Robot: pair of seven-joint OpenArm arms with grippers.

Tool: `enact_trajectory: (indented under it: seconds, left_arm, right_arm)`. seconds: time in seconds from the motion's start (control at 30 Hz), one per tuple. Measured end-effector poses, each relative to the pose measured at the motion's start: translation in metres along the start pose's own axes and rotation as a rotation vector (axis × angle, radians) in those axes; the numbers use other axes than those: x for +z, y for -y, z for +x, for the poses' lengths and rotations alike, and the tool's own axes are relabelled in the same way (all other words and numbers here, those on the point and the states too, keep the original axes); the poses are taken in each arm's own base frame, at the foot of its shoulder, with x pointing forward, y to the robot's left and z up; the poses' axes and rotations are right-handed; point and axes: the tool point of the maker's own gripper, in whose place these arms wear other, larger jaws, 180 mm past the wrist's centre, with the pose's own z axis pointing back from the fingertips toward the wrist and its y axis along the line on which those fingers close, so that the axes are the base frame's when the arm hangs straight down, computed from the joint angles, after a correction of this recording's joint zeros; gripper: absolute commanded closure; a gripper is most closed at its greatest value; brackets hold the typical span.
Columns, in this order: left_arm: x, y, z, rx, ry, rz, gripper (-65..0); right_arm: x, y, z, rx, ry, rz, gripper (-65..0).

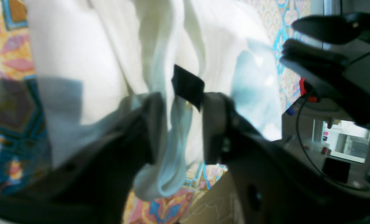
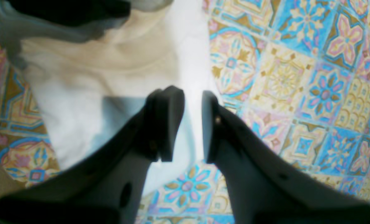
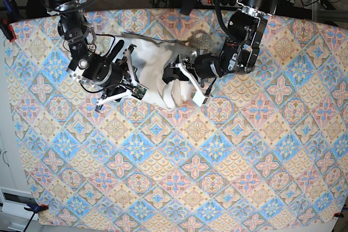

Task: Fold the T-shirt properly
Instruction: 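Grasp the bundled shirt with both grippers and press it together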

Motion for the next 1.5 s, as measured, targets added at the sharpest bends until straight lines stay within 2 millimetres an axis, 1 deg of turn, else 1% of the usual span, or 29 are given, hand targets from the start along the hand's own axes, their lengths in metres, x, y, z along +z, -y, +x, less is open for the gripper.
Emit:
enact_trajectory:
  seconds: [0.1, 0.23, 0.27, 0.3, 0.37, 0.47, 0.53, 0.6, 0.67, 0.77, 0.87, 1.0, 1.07, 1.13, 1.17, 1.27, 1.37, 1.43, 1.5]
  left_arm:
    - [-0.004, -0.011, -0.010, 0.027, -0.033, 0.024, -15.7]
    - [-0.004, -0.010, -0.006, 0.021, -0.025, 0.019, -14.2]
    - [-0.004, -0.009, -0.005, 0.020, -0.022, 0.018, -12.3]
    - [-0.004, -0.009, -0.004, 0.017, -0.020, 0.016, -9.0]
    - [-0.004, -0.008, -0.005, 0.016, -0.021, 0.012, 0.0]
    - [-0.003, -0.007, -0.003, 0.013, -0.018, 0.011, 0.0]
    - [0.004, 0.000, 0.005, -0.016, 0.011, 0.001, 0.0]
    - [0.017, 0.007, 0.012, -0.053, 0.048, -0.009, 0.0]
    - [0.028, 0.014, 0.015, -0.090, 0.071, -0.014, 0.0]
    - [0.043, 0.003, 0.019, -0.073, 0.109, 0.014, 0.0]
    - [0.056, -0.018, 0.020, -0.028, 0.138, 0.064, 0.0]
    - [0.066, -0.036, 0.013, -0.002, 0.136, 0.103, 0.0]
    - [0.068, -0.039, 0.013, 0.000, 0.139, 0.111, 0.0]
    - [0.066, -0.044, 0.013, 0.008, 0.134, 0.116, 0.0]
    - [0.063, -0.049, 0.009, 0.023, 0.120, 0.121, 0.0]
    - [0.053, -0.068, -0.007, 0.077, 0.070, 0.148, 0.0]
    - [0.035, -0.089, -0.024, 0.084, 0.015, 0.201, -0.2]
    - [0.027, -0.091, -0.029, 0.051, 0.001, 0.207, -0.7]
    - [0.021, -0.088, -0.030, 0.021, 0.003, 0.200, -0.7]
  right_arm:
    - [0.000, 0.000, 0.000, 0.000, -0.002, 0.000, -13.8]
    - [0.000, -0.001, 0.000, -0.001, -0.001, 0.001, -13.8]
    - [0.000, -0.001, -0.001, -0.001, -0.002, 0.002, -13.8]
    - [0.000, -0.001, -0.001, -0.001, -0.004, 0.002, -13.8]
    - [0.000, -0.001, -0.001, -0.001, -0.004, 0.001, -13.8]
    - [0.000, -0.001, -0.001, -0.002, -0.003, 0.003, -13.8]
    - [0.000, -0.002, -0.001, -0.003, -0.003, 0.004, -13.8]
    - [0.000, -0.006, -0.003, -0.005, -0.006, 0.011, -13.8]
    - [-0.001, -0.008, -0.004, -0.007, -0.009, 0.016, -13.8]
    - [-0.001, -0.008, -0.003, -0.007, -0.006, 0.015, -13.8]
    - [0.000, -0.007, -0.003, -0.005, -0.007, 0.012, -13.8]
    - [0.000, -0.008, -0.003, -0.008, -0.004, 0.017, -13.8]
    - [0.000, -0.008, -0.003, -0.007, -0.006, 0.016, -13.8]
    - [0.000, -0.008, -0.003, -0.007, -0.004, 0.016, -13.8]
    - [0.000, -0.008, -0.003, -0.008, -0.003, 0.016, -13.8]
    - [0.000, -0.008, -0.003, -0.007, -0.005, 0.017, -13.8]
    - [0.000, -0.008, -0.003, -0.008, -0.005, 0.017, -13.8]
    - [0.000, -0.008, -0.003, -0.008, -0.007, 0.016, -13.8]
    - [0.000, -0.009, -0.003, -0.008, -0.004, 0.017, -13.8]
